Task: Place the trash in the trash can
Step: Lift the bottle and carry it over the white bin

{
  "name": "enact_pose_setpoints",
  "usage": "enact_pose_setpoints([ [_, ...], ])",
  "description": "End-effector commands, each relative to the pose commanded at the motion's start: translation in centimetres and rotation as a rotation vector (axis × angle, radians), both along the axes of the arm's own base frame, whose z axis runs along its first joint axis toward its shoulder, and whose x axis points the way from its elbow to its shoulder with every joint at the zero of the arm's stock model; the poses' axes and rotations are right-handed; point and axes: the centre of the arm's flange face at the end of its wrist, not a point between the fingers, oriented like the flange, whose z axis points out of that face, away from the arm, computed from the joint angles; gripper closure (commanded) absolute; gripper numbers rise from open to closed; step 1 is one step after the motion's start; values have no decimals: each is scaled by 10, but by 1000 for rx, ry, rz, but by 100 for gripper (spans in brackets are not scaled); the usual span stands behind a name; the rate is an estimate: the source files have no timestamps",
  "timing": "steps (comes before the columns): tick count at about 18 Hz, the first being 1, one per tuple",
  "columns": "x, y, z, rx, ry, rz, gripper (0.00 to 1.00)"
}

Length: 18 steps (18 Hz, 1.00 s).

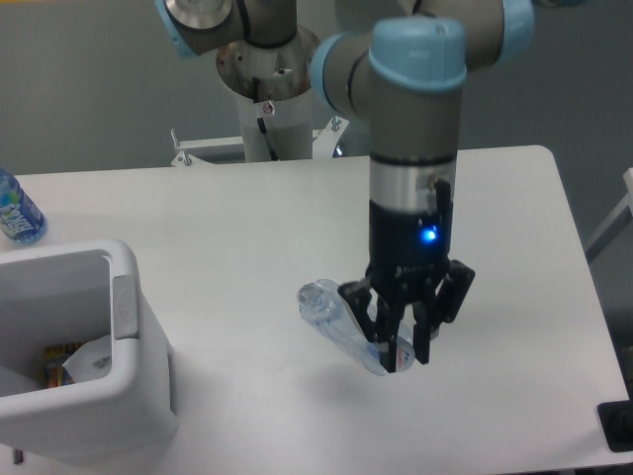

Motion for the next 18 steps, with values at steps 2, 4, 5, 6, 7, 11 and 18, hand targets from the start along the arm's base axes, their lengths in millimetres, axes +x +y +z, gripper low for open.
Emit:
enact_pose_setpoints([
  [2, 5, -4, 19, 48, -1, -9, 97],
  [4, 12, -6, 34, 73, 22, -17, 97],
  [5, 14, -5, 38, 79, 26, -21, 97],
  [6, 17, -3, 41, 84, 32, -25, 97],
  [7, 22, -5, 49, 94, 46, -30, 97],
  [11, 49, -6, 76, 133, 92, -56, 97],
  [18, 103, -2, 106, 167, 125, -122, 97],
])
